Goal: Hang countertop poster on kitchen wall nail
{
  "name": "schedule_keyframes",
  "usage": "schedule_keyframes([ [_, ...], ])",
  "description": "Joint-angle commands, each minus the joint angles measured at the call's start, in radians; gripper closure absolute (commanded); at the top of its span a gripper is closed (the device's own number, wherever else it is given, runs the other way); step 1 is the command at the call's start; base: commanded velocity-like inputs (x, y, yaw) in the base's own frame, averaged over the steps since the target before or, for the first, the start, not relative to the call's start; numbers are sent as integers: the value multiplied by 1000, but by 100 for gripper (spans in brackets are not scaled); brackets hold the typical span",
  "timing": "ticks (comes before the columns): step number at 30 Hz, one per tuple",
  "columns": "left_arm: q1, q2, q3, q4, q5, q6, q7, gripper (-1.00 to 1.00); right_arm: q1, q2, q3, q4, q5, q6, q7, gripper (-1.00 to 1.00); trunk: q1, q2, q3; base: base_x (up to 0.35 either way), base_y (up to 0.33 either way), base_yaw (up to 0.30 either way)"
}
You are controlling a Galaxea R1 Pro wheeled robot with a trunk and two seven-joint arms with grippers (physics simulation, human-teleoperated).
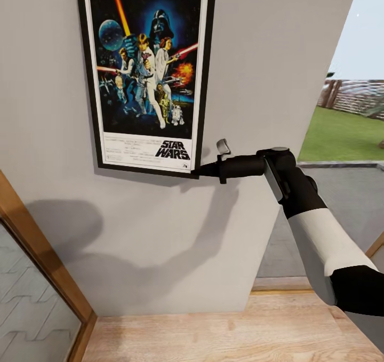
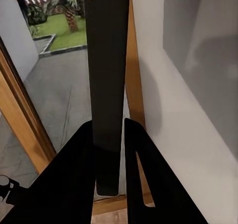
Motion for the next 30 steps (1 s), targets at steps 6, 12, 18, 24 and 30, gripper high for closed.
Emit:
schedule_keyframes([
  [6,0,0,1,-1,9,1,-7,-100,-1,-1,3,0,-7,12,-1,100,1,-2,-2,0,0,0],
  [12,0,0,2,-1,9,1,-7,-100,-1,-1,4,-1,-8,11,-1,100,1,-2,-2,0,0,0],
  [18,0,0,2,-1,9,1,-7,-100,0,0,11,-30,-12,8,3,100,1,-2,-2,0,0,0],
  [24,0,0,2,-1,9,1,-7,-100,4,-2,13,-43,-14,7,4,100,1,-2,-2,0,0,0],
  [30,0,0,2,-1,9,1,-7,-100,5,-1,13,-40,-15,8,4,100,1,-2,-2,0,0,0],
])
